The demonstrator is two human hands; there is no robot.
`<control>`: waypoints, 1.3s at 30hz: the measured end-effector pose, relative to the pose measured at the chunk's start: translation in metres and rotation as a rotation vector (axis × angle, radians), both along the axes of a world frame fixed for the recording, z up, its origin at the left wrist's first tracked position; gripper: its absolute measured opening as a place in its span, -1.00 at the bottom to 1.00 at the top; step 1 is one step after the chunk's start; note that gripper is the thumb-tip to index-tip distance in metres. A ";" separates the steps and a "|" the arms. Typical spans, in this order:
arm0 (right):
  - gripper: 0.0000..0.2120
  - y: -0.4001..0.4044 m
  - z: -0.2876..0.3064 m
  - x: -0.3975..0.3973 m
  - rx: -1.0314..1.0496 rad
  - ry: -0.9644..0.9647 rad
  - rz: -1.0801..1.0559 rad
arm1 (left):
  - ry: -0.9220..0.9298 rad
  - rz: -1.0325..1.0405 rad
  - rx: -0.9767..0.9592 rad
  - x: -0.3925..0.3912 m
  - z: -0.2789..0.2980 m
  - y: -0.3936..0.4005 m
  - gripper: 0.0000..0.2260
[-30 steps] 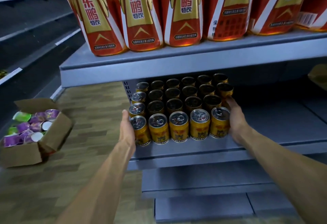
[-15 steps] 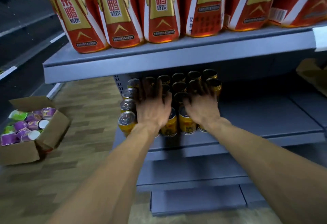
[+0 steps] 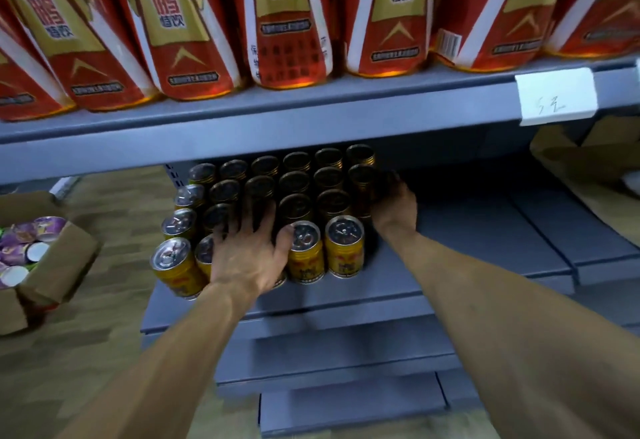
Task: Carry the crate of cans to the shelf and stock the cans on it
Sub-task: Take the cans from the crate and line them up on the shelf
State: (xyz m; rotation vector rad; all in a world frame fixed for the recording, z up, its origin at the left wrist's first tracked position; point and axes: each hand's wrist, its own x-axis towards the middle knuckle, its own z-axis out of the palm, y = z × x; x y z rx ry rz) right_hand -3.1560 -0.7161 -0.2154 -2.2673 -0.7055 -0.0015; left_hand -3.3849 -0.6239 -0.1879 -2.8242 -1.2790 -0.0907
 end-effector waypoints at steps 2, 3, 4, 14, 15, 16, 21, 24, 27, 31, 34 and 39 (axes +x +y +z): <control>-0.44 0.009 -0.001 0.001 0.063 0.098 0.070 | -0.006 -0.001 0.002 0.003 0.001 0.000 -0.39; -0.41 0.012 -0.001 0.003 0.087 0.124 0.064 | -0.006 -0.003 0.000 0.005 0.000 -0.001 -0.40; -0.45 0.015 -0.001 0.005 0.104 0.129 0.043 | -0.008 -0.003 0.001 0.008 0.000 -0.002 -0.41; -0.50 0.008 0.000 0.008 0.430 0.333 -0.016 | -0.031 -0.009 -0.031 0.007 -0.001 -0.002 -0.44; -0.56 0.009 0.005 0.011 0.473 0.332 -0.041 | -0.036 -0.005 -0.032 0.006 0.000 -0.001 -0.44; -0.60 0.011 0.010 0.015 0.480 0.323 -0.068 | -0.043 0.001 -0.036 0.005 0.000 -0.002 -0.44; -0.54 0.028 0.022 0.038 0.214 0.423 0.028 | -0.055 -0.009 -0.030 0.011 -0.003 -0.006 -0.43; -0.48 0.034 0.020 0.034 0.100 0.339 0.074 | -0.041 0.006 -0.017 0.008 -0.006 -0.001 -0.43; -0.51 0.032 0.023 0.022 0.061 0.148 -0.025 | -0.017 0.003 -0.059 0.009 -0.006 0.000 -0.43; -0.61 0.021 0.048 -0.014 -0.057 -0.315 0.150 | -0.006 -0.039 -0.170 0.012 0.016 0.007 -0.45; -0.74 0.008 0.066 -0.056 -0.072 -0.548 0.517 | -0.164 -0.029 -0.120 -0.011 0.042 0.018 -0.47; -0.72 -0.002 0.086 -0.113 -0.317 -0.371 0.795 | -0.115 0.029 0.014 -0.098 0.053 0.020 -0.60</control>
